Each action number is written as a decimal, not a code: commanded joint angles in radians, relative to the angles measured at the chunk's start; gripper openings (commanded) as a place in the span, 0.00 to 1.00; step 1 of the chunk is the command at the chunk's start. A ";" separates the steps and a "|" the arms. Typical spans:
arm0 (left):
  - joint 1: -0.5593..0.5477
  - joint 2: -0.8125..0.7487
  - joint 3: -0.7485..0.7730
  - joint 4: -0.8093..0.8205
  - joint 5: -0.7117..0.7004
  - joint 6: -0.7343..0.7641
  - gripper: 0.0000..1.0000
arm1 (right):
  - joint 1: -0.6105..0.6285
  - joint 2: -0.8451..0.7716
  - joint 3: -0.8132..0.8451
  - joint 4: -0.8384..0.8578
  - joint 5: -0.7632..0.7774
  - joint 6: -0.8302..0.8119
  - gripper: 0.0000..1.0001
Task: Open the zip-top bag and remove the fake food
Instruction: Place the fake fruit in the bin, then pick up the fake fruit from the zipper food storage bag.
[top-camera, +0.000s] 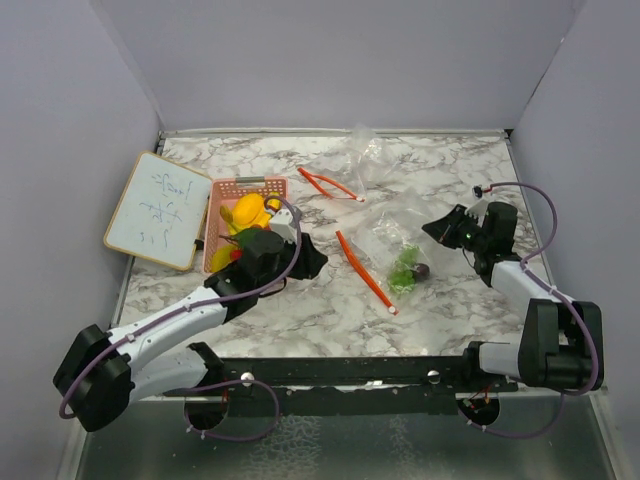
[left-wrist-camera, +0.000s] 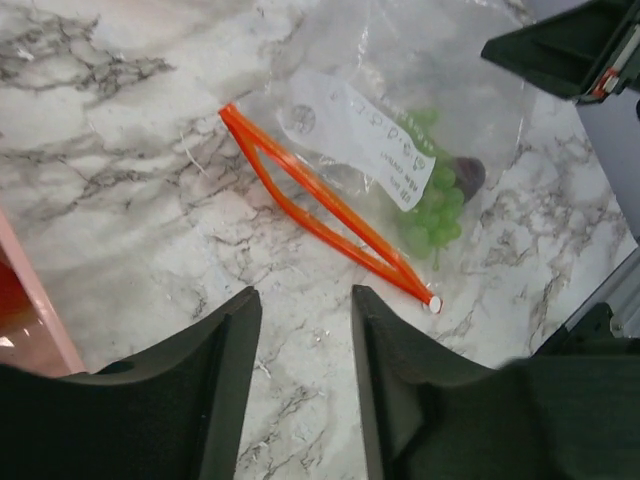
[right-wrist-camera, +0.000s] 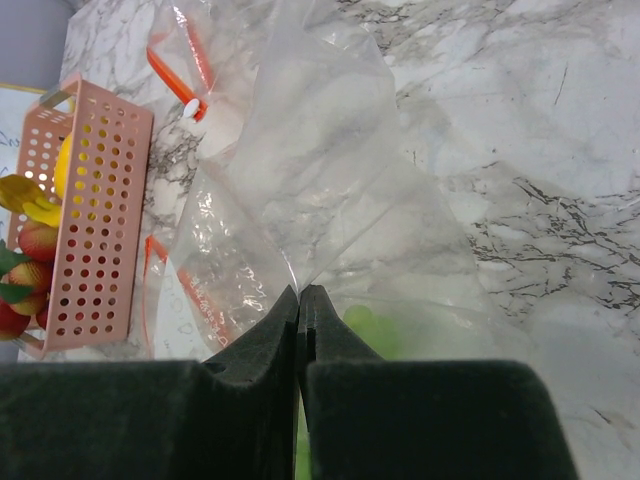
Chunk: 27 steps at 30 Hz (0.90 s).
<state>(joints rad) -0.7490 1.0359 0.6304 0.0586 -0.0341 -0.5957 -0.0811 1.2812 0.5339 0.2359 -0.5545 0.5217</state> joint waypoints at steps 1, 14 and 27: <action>-0.044 0.036 -0.095 0.204 0.033 -0.082 0.36 | -0.006 0.013 0.001 0.023 -0.018 0.003 0.02; -0.138 0.400 -0.324 0.840 0.057 -0.337 0.30 | -0.006 -0.002 -0.035 0.056 -0.037 0.015 0.02; -0.139 0.882 -0.263 1.388 0.102 -0.542 0.31 | -0.006 -0.092 -0.129 0.073 -0.059 0.039 0.02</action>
<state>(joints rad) -0.8852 1.8378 0.3325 1.2114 0.0391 -1.0508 -0.0811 1.2232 0.4297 0.2737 -0.5808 0.5507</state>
